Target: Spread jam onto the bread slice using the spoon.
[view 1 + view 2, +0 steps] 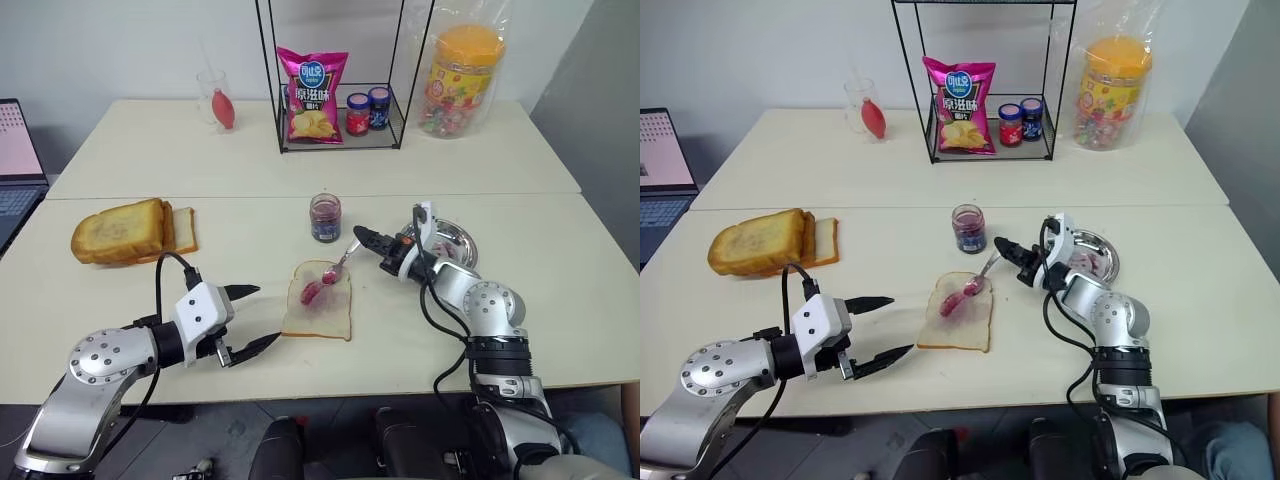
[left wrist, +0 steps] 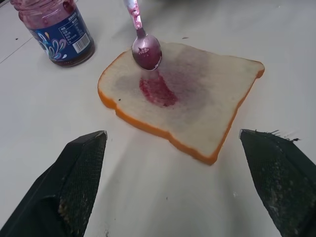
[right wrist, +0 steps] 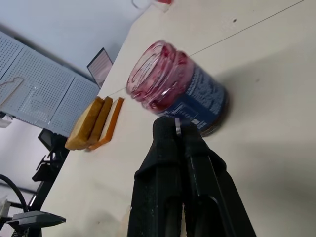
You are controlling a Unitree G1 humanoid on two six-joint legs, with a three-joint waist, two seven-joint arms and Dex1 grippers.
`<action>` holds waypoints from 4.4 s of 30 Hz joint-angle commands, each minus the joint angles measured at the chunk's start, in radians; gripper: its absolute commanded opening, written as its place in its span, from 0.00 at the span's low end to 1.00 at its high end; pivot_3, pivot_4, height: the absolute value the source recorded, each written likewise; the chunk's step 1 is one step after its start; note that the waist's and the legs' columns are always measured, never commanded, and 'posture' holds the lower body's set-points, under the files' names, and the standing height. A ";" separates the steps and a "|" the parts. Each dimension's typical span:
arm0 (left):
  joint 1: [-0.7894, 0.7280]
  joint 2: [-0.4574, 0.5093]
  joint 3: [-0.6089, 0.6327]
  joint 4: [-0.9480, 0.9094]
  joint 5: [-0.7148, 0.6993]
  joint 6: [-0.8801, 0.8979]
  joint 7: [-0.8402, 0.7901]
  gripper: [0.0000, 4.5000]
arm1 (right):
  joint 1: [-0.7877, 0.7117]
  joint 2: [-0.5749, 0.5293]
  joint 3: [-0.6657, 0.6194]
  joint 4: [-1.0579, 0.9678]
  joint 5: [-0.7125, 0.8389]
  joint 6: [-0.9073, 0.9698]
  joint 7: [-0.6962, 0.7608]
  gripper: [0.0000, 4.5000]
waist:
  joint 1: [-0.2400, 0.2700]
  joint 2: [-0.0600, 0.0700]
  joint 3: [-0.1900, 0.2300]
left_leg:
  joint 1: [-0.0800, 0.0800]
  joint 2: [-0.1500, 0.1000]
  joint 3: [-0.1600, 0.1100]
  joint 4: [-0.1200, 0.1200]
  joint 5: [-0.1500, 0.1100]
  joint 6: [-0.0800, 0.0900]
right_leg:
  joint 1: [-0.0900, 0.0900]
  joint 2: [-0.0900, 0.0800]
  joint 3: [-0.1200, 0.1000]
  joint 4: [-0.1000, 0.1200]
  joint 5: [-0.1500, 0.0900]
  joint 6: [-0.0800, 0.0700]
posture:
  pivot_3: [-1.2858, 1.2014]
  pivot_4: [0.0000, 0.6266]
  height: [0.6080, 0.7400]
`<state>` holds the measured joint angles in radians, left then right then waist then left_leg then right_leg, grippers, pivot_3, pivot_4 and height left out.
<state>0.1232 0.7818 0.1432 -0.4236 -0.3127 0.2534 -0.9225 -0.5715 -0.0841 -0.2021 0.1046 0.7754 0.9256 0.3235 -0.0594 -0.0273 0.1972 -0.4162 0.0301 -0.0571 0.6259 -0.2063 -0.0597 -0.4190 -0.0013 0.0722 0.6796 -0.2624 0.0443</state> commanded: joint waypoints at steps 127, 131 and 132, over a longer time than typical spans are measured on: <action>-0.633 -0.233 -0.287 0.066 0.028 0.188 0.082 1.00 | 0.233 -0.351 -0.211 -0.122 -0.239 -0.552 -0.039 0.72 | 0.001 0.001 0.000 | -0.001 0.000 0.001 0.002 0.000 0.000 | 0.001 0.002 0.003 0.001 0.001 0.002 | 0.52 0.24 1.00; -0.509 -0.086 -0.120 0.050 0.045 0.198 0.089 1.00 | 0.291 -0.453 -0.159 -0.270 -0.203 -0.495 0.120 0.72 | -0.005 0.003 0.000 | 0.000 0.001 0.001 0.001 0.000 0.000 | 0.000 0.003 0.003 0.001 0.001 0.001 | 0.52 0.24 1.00; -0.472 -0.048 -0.077 0.047 0.042 0.202 0.082 1.00 | 0.312 -0.489 -0.149 -0.301 -0.192 -0.477 0.169 0.72 | -0.004 0.003 0.000 | 0.000 0.001 0.001 0.001 0.000 0.000 | 0.000 0.003 0.003 0.001 0.001 0.001 | 0.52 0.24 1.00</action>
<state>-0.3759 0.6993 -0.0121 -0.3402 -0.2678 0.4550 -0.8390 -0.2773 -0.5314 -0.3648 -0.1029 0.5475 0.4291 0.4087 -0.0630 -0.0247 0.1974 -0.4164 0.0310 -0.0568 0.6268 -0.2063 -0.0595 -0.4192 0.0016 0.0744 0.6807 -0.2618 0.0450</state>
